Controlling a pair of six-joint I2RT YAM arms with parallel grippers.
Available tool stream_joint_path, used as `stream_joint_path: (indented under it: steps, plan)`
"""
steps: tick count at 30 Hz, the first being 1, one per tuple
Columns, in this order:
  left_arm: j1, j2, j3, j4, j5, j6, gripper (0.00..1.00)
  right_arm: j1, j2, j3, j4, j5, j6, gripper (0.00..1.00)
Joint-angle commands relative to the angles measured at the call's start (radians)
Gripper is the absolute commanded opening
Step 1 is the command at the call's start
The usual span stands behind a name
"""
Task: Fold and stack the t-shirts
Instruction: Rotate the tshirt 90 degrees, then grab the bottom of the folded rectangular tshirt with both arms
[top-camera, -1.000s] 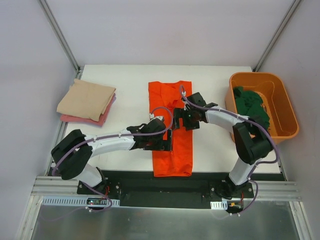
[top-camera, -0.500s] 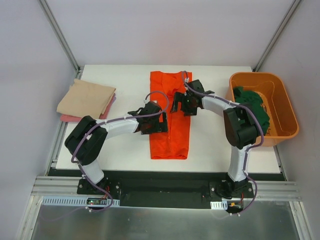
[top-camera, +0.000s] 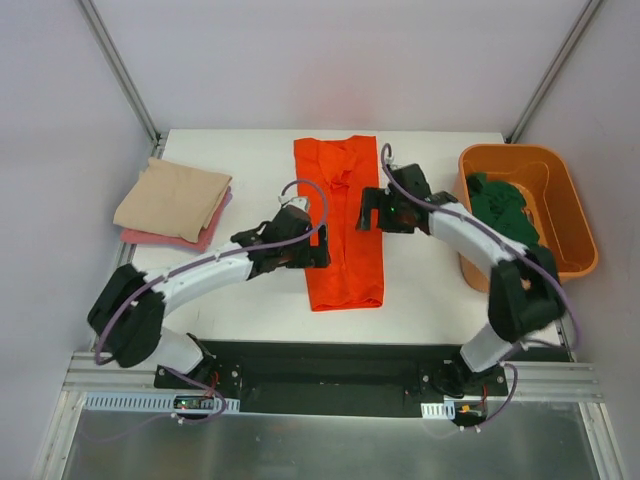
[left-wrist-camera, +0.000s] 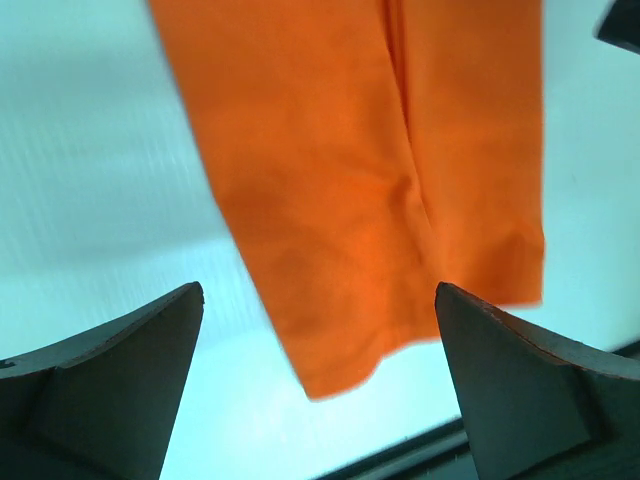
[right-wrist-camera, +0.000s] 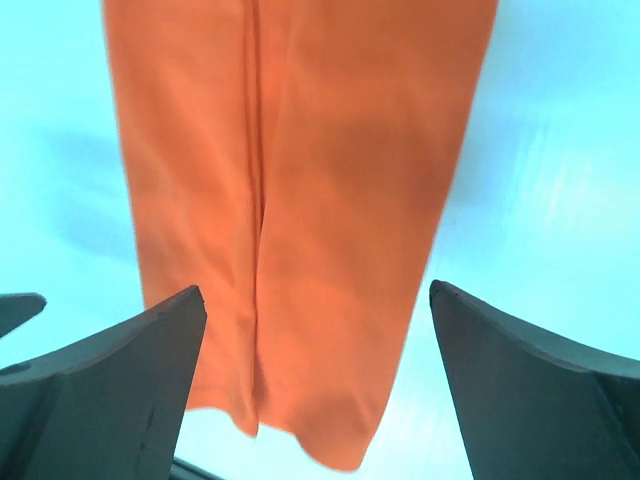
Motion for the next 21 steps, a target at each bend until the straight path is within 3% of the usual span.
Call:
stream_joint_path:
  steps: [1,4,8,13,21]
  plan:
    - [-0.108,-0.176,-0.118,-0.080,-0.064,-0.013,0.99,0.048,-0.372,-0.259,-0.027,0.130,0.026,0.96]
    - [-0.172,-0.210,-0.145,-0.120,-0.040,-0.075,0.99,0.090,-0.611,-0.469,0.031,0.128,0.110,0.96]
    - [-0.228,-0.192,-0.155,-0.177,-0.020,-0.131,0.99,0.171,-0.770,-0.643,0.080,0.092,0.192,0.96]
    - [-0.261,-0.109,-0.126,-0.183,-0.023,-0.171,0.91,0.213,-0.788,-0.695,0.036,0.135,0.229,0.96]
    - [-0.283,0.043,0.022,-0.202,-0.070,-0.131,0.81,0.242,-0.683,-0.686,0.054,0.253,0.290,0.99]
